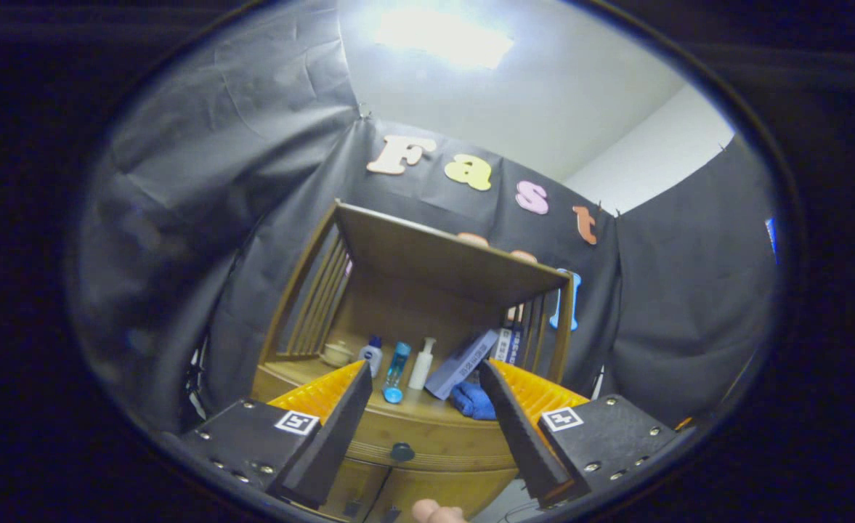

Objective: Pull open the drawer, take out the items inside it, and place them on the countertop above the cabinet.

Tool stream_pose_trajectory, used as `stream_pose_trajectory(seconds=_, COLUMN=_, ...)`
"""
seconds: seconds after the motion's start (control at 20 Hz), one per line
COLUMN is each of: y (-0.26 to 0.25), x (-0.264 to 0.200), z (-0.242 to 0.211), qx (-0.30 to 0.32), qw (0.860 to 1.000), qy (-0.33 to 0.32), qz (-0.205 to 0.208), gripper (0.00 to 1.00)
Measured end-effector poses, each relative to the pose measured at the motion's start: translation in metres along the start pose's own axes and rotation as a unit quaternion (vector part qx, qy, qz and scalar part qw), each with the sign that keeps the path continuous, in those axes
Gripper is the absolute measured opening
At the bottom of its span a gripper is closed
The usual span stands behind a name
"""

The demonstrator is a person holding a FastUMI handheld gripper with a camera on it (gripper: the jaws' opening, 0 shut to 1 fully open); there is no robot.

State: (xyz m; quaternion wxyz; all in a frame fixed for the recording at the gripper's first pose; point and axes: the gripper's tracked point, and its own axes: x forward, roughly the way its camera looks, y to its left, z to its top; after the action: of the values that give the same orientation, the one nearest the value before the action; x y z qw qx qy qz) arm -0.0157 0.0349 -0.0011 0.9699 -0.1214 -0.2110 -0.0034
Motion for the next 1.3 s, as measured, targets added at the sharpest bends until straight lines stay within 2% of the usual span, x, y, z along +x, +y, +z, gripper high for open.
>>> stream_pose_trajectory(seconds=0.2, y=0.004, x=-0.031, z=0.047, qx=0.050, qw=0.999, qy=-0.012, qz=0.018, gripper=0.96)
stream_pose_trajectory(seconds=0.45, y=-0.006, x=-0.051, z=0.070, qx=0.086, qw=0.996, qy=0.013, qz=0.012, gripper=0.96)
stream_pose_trajectory(seconds=0.6, y=-0.005, x=-0.052, z=0.040, qx=0.088, qw=0.993, qy=0.078, qz=0.006, gripper=0.96)
stream_pose_trajectory(seconds=0.8, y=0.006, x=-0.054, z=-0.008, qx=0.132, qw=0.978, qy=0.164, qz=0.008, gripper=0.96)
stream_pose_trajectory(seconds=0.95, y=0.015, x=-0.054, z=-0.027, qx=0.125, qw=0.974, qy=0.186, qz=0.026, gripper=0.96)
stream_pose_trajectory(seconds=1.05, y=0.014, x=-0.057, z=-0.037, qx=0.133, qw=0.970, qy=0.204, qz=0.023, gripper=0.96)
stream_pose_trajectory(seconds=1.2, y=0.012, x=-0.054, z=-0.037, qx=0.152, qw=0.964, qy=0.217, qz=0.021, gripper=0.96)
stream_pose_trajectory(seconds=1.3, y=0.005, x=-0.052, z=-0.029, qx=0.142, qw=0.967, qy=0.213, qz=0.017, gripper=0.96)
